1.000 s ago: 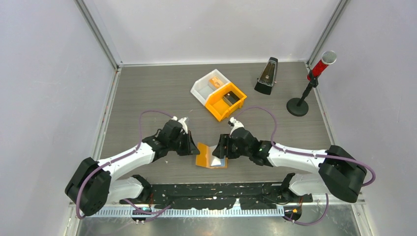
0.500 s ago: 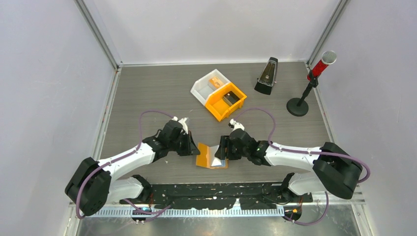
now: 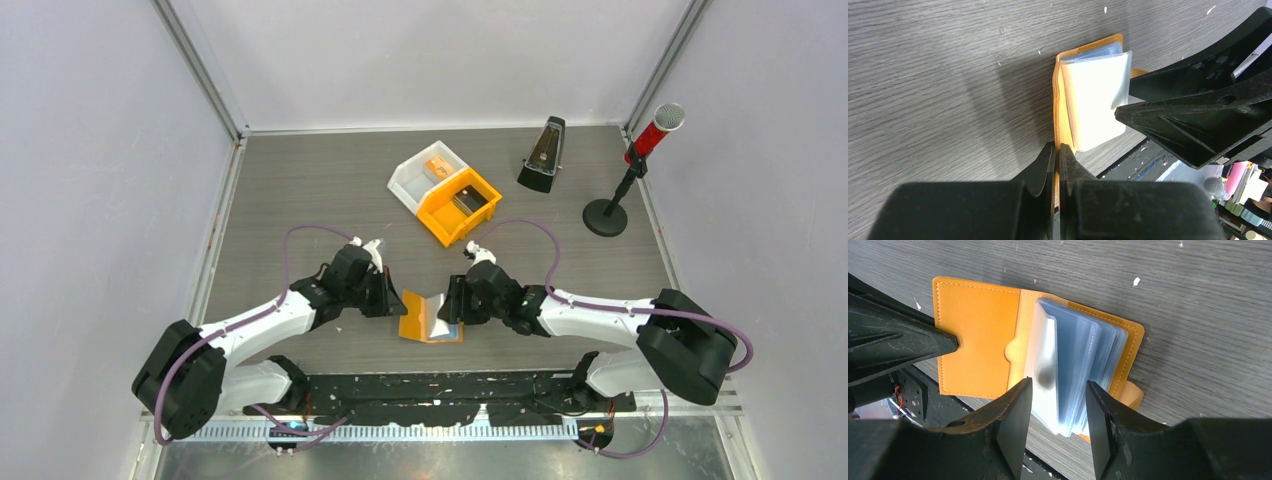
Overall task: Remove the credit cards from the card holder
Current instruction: Remove the credit card from the card holder.
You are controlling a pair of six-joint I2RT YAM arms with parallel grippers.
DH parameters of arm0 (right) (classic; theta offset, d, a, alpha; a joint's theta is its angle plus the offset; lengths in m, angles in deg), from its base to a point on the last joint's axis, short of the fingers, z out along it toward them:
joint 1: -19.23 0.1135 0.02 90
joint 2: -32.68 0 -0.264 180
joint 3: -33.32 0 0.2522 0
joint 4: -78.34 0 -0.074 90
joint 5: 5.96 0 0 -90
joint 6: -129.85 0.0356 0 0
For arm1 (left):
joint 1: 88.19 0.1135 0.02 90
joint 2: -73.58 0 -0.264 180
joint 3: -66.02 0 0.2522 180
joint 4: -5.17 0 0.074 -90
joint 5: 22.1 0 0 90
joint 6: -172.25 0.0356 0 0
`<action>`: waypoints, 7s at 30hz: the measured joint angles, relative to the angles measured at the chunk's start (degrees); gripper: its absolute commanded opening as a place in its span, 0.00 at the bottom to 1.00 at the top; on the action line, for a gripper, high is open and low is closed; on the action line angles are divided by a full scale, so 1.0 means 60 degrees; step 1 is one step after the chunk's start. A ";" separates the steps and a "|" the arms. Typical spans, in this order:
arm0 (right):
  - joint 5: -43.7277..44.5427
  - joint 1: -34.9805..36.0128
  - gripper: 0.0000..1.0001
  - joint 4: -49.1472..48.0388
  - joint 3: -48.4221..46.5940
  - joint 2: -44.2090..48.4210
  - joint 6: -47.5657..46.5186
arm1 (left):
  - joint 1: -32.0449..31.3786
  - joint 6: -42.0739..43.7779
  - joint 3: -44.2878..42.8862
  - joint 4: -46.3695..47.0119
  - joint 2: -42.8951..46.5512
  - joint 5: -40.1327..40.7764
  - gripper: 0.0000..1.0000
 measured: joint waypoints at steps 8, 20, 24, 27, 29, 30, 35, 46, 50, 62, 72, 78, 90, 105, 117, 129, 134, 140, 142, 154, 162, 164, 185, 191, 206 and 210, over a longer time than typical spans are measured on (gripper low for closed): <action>-0.0284 0.0000 0.50 -0.0029 0.0000 0.0080 0.0000 | -0.0040 0.0000 0.0000 0.0011 -0.0004 0.0004 0.00; -0.1060 0.0000 0.44 -0.1304 0.0047 0.0361 -0.0036 | -0.0076 -0.0040 0.0000 0.0033 -0.0025 0.0004 0.00; -0.1166 0.0000 0.34 -0.1432 0.0062 0.0353 -0.0040 | -0.0098 -0.0164 0.0000 0.0040 -0.0025 0.0004 0.00; -0.1275 0.0000 0.28 -0.1566 0.0062 0.0306 -0.0047 | -0.0098 -0.0204 0.0000 0.0040 -0.0029 0.0004 0.00; -0.1355 0.0000 0.25 -0.1661 0.0062 0.0244 -0.0044 | -0.0098 -0.0219 0.0000 0.0044 -0.0033 0.0004 0.01; -0.1381 0.0000 0.25 -0.1716 0.0066 0.0222 -0.0040 | -0.0098 -0.0226 0.0000 0.0044 -0.0033 0.0004 0.02; -0.1512 0.0000 0.27 -0.1967 0.0073 0.0095 -0.0040 | -0.0102 -0.0270 0.0000 0.0047 -0.0036 0.0004 0.09; -0.1865 0.0000 0.39 -0.2732 0.0244 -0.0393 0.0004 | -0.0102 -0.0426 0.0000 0.0029 -0.0036 0.0018 0.20; -0.1912 0.0000 0.38 -0.2790 0.0255 -0.0401 0.0004 | -0.0109 -0.0430 0.0000 -0.0051 0.0000 0.0098 0.20; -0.2095 0.0000 0.43 -0.2980 0.0255 -0.0401 0.0007 | -0.0109 -0.0426 0.0000 -0.0659 0.0707 0.0528 0.22; -0.2397 0.0011 0.42 -0.3286 0.0255 -0.0790 0.0102 | -0.0109 -0.0423 -0.0007 -0.1020 0.1563 0.0871 0.26; -0.2594 0.0029 0.49 -0.3428 0.0255 -0.1002 0.0182 | -0.0109 -0.0423 -0.0018 -0.1195 0.1614 0.0940 0.32; -0.2681 0.0419 0.48 -0.3566 -0.0047 -0.1774 0.0299 | -0.0109 -0.0379 -0.0222 -0.1552 0.2018 0.1086 0.38; -0.2590 0.0484 0.48 -0.2812 -0.0270 -0.1537 0.0062 | -0.0109 -0.0426 -0.0240 -0.1224 0.1800 0.0583 0.39; -0.2787 0.0725 0.50 -0.2889 -0.0503 -0.1668 0.0069 | -0.0109 -0.0426 -0.0240 -0.1228 0.1891 0.0543 0.40; -0.2809 0.0787 0.56 -0.2696 -0.0681 -0.1650 -0.0004 | -0.0109 -0.0426 -0.0317 -0.1304 0.2280 0.0492 0.40; -0.2838 0.0980 0.57 -0.2612 -0.0903 -0.1763 -0.0055 | -0.0109 -0.0430 -0.0393 -0.1300 0.2492 0.0470 0.36; -0.2867 0.1045 0.57 -0.2605 -0.0936 -0.2036 -0.0069 | -0.0109 -0.0455 -0.0393 -0.1155 0.2062 0.0291 0.21; -0.2860 0.1042 0.53 -0.2616 -0.0933 -0.2036 -0.0073 | -0.0109 -0.0466 -0.0393 -0.1082 0.1800 0.0251 0.17; -0.2204 0.1042 0.48 -0.1803 -0.0721 -0.0984 -0.0306 | -0.0109 -0.0437 -0.0266 -0.0641 0.0565 0.0255 0.07; -0.1796 0.0965 0.45 -0.1399 -0.0721 -0.0678 -0.0495 | -0.0109 -0.0324 -0.0219 -0.0878 -0.0073 0.0685 0.06; -0.1730 0.0914 0.44 -0.1355 -0.0721 -0.0678 -0.0499 | -0.0109 -0.0270 -0.0215 -0.0907 -0.0135 0.0765 0.06; -0.1497 0.0408 0.41 -0.1574 -0.0747 -0.2091 -0.0182 | -0.0109 -0.0168 0.0015 -0.0871 -0.0954 0.1191 0.07; -0.1315 0.0412 0.41 -0.1563 -0.0860 -0.2244 -0.0138 | -0.0109 -0.0171 0.0015 -0.0776 -0.1053 0.1180 0.07; -0.1279 0.0408 0.41 -0.1650 -0.0856 -0.2335 0.0018 | -0.0109 -0.0215 -0.0084 -0.1486 -0.0313 0.1162 0.16; -0.1242 0.0408 0.41 -0.1632 -0.0834 -0.2266 0.0026 | -0.0109 -0.0306 -0.0357 -0.1647 0.0331 0.1045 0.16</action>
